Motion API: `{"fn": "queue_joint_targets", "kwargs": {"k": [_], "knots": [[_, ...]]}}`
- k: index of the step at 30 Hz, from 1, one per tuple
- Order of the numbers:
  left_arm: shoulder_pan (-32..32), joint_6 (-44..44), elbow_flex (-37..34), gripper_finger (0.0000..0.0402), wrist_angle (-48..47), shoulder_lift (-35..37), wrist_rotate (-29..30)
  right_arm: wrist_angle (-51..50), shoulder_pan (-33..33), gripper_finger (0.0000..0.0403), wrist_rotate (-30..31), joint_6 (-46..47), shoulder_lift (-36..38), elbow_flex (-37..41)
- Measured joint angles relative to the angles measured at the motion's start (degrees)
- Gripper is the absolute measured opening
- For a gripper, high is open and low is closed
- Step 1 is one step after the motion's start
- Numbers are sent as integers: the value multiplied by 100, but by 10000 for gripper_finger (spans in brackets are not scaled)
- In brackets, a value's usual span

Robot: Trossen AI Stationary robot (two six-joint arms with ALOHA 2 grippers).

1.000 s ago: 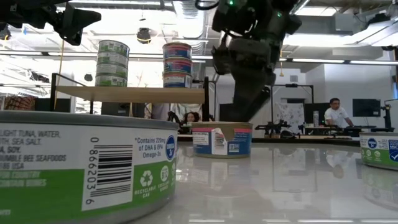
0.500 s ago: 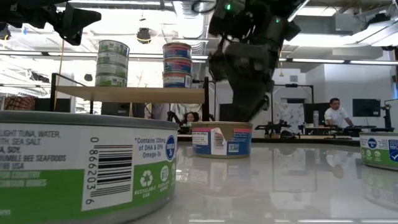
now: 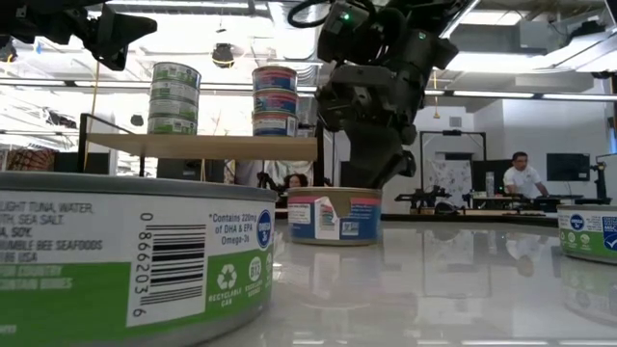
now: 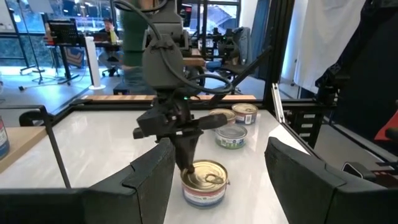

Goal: Stack canned seafood by type on shelf
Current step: Stack the blue-pink tuna can on top of the other blue-pink tuna cans on the shelf

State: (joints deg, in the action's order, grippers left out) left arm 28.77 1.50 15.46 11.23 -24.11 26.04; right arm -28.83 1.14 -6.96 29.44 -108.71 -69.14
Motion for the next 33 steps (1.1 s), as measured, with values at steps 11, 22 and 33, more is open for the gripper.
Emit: {"fn": "queue_joint_targets", "kwargs": {"k": [11,22,33], "knots": [[1,29,0,240,6,-1,0,-452,-370,17,601,-138,22,33],[0,-7,0,240,0,0,0,-1100,-732,42,1086,-234,384,37],[0,-78,0,240,-16,2,122,-1096,-458,67,1952,-756,1309,37]]}}
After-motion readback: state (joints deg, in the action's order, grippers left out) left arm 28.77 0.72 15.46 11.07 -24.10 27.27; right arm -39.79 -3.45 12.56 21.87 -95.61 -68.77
